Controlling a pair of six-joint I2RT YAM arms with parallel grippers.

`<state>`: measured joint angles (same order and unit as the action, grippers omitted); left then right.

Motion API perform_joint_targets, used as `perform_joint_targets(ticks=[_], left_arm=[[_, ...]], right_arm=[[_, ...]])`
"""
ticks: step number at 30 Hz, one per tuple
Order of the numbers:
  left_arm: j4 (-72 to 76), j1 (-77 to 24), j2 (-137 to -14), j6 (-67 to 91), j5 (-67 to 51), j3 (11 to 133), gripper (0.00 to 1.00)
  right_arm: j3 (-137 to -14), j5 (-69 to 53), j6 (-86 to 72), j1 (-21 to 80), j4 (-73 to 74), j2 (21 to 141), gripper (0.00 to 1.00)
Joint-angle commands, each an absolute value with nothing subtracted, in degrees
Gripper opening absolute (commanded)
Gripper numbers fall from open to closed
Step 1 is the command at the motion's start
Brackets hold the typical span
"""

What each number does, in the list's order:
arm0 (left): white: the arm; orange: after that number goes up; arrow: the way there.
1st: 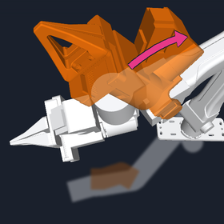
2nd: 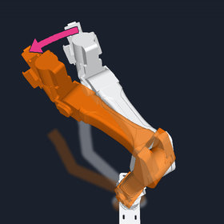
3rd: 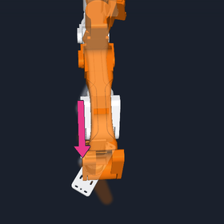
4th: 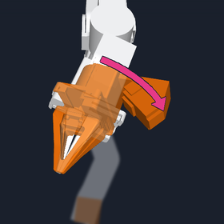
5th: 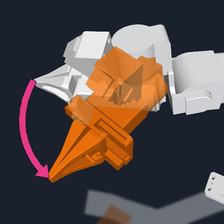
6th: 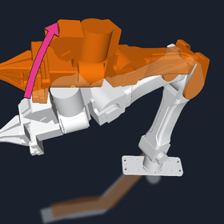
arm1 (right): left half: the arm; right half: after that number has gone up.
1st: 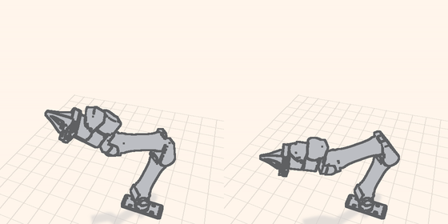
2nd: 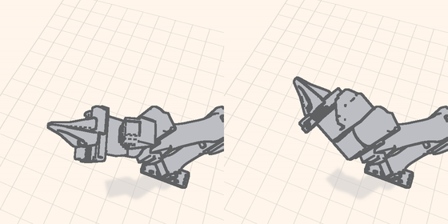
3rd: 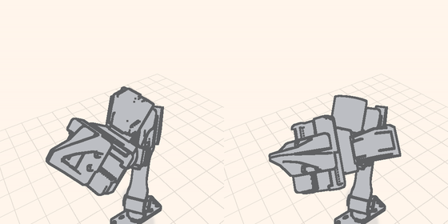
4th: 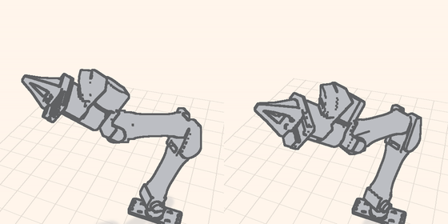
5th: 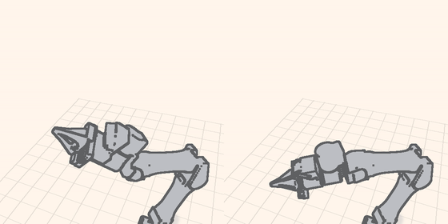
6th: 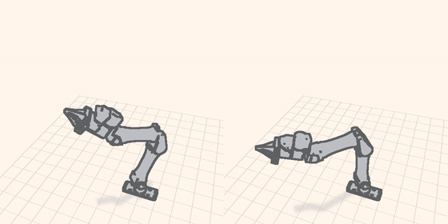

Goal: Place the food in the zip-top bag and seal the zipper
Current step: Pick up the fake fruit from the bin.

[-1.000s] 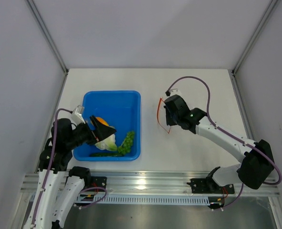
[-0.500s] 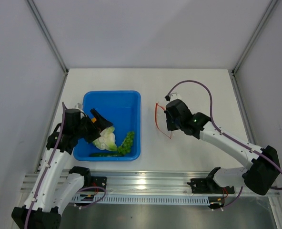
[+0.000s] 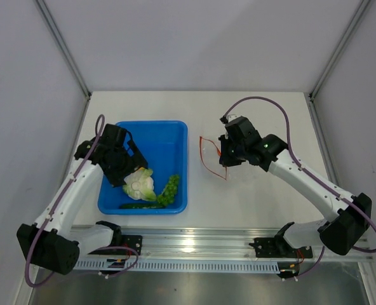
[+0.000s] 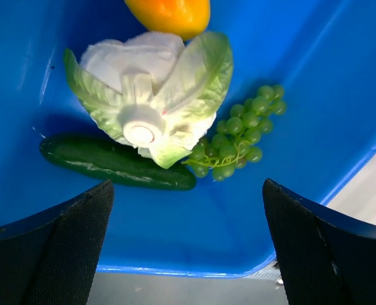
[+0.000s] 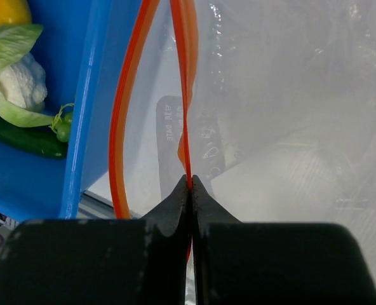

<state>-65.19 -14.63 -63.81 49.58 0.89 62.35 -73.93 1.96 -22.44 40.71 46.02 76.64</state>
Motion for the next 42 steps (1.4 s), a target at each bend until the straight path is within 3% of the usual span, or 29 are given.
perform_joint_targets(ticks=[1, 7, 11, 14, 24, 30, 36, 40, 42], left_arm=[[-66.98, -18.18, -66.61, 49.49, 2.12, 65.56, 0.99], [-60.76, -23.99, -68.99, 44.39, -4.64, 65.13, 0.99], [-50.21, -24.52, -66.45, 41.93, -13.08, 57.60, 0.90], [-46.76, -24.87, -67.23, 40.88, -16.25, 55.20, 0.88], [-41.14, -29.53, -72.24, 38.94, -15.03, 50.98, 0.82], [-41.74, -30.32, -74.35, 35.86, -8.01, 52.64, 0.79], [-40.34, -30.32, -77.17, 34.19, -8.00, 52.30, 0.67], [-38.59, -30.41, -78.13, 34.36, -9.23, 50.80, 0.51], [-37.53, -30.41, -78.40, 34.37, -9.58, 49.67, 0.51]], right_arm=[[-72.86, -0.18, -21.10, 39.73, 45.62, 77.87, 0.00], [-72.60, -3.07, -21.27, 36.92, 44.91, 79.54, 0.00], [-72.07, -3.78, -21.01, 36.21, 44.91, 80.16, 0.00], [-71.81, -4.57, -21.27, 36.04, 45.44, 80.07, 0.00], [-70.05, -5.89, -23.46, 36.04, 44.47, 77.44, 0.00], [-68.21, -6.50, -24.78, 36.04, 43.33, 75.85, 0.00], [-67.06, -6.94, -26.19, 36.12, 42.80, 75.15, 0.00], [-66.71, -6.24, -26.37, 36.04, 43.15, 74.09, 0.00], [-66.53, -5.89, -26.28, 36.04, 43.59, 73.65, 0.00]])
